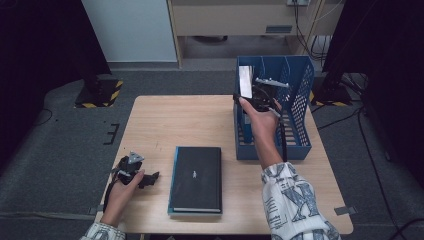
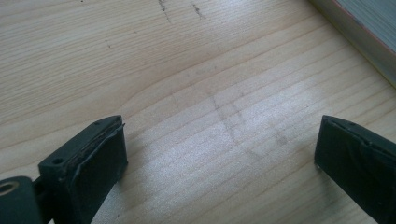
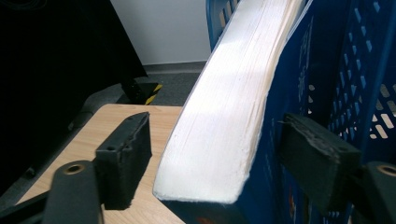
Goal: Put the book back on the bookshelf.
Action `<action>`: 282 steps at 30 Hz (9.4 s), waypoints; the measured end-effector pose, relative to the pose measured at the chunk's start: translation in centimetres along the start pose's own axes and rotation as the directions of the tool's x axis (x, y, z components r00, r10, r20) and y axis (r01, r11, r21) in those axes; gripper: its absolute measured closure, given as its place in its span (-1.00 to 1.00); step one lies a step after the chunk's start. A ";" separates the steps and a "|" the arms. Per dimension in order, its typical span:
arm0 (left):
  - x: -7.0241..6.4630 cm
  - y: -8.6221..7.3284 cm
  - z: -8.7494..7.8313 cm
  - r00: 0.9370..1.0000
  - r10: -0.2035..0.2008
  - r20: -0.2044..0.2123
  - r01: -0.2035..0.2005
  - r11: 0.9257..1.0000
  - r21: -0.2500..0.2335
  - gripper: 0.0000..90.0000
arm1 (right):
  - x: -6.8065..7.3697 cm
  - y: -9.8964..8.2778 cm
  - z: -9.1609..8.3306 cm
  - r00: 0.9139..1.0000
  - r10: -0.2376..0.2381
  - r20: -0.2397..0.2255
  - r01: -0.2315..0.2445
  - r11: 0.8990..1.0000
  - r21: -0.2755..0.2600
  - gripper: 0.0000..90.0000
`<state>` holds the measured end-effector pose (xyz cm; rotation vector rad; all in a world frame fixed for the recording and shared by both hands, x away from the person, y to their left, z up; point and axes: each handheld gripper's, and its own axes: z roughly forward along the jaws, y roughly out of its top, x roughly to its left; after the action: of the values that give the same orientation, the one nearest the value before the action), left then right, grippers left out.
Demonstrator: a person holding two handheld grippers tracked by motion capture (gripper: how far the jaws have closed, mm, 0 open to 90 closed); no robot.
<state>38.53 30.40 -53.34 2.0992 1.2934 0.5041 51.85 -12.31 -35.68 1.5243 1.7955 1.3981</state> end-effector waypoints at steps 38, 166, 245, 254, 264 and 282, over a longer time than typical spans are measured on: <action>0.0 -0.1 -0.1 1.000 0.003 0.003 -0.003 1.000 0.000 -0.95 | -0.3 -10.0 -6.4 0.974 -0.190 -0.121 0.190 0.982 -0.008 -0.81; -8.0 5.1 -3.2 0.900 0.065 0.430 0.018 0.983 -0.185 -0.12 | 5.6 -17.9 -2.0 0.915 0.046 -0.401 0.121 0.916 0.382 -0.83; -5.0 13.0 -3.7 0.960 0.175 0.217 -0.102 0.945 -0.311 0.43 | 6.0 -9.1 1.4 0.933 -0.107 -0.345 0.179 0.966 0.184 -0.37; -4.4 14.0 -3.2 0.964 0.169 0.206 -0.097 0.942 -0.321 0.45 | 5.8 -8.2 2.4 0.934 -0.116 -0.337 0.182 0.968 0.173 -0.36; -4.9 13.5 -4.6 0.960 0.204 0.190 -0.133 0.935 -0.327 0.50 | 6.6 -8.2 1.3 0.929 -0.168 -0.330 0.221 0.967 0.128 -0.34; -6.8 9.8 -8.7 0.939 0.247 0.238 -0.165 0.934 -0.317 0.61 | 8.9 -10.4 -5.0 0.877 -0.345 -0.334 0.364 0.931 -0.007 -0.28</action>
<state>36.73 23.67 -40.30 1.9791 0.7895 0.4432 39.76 -5.43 -39.95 0.9484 2.1949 1.4856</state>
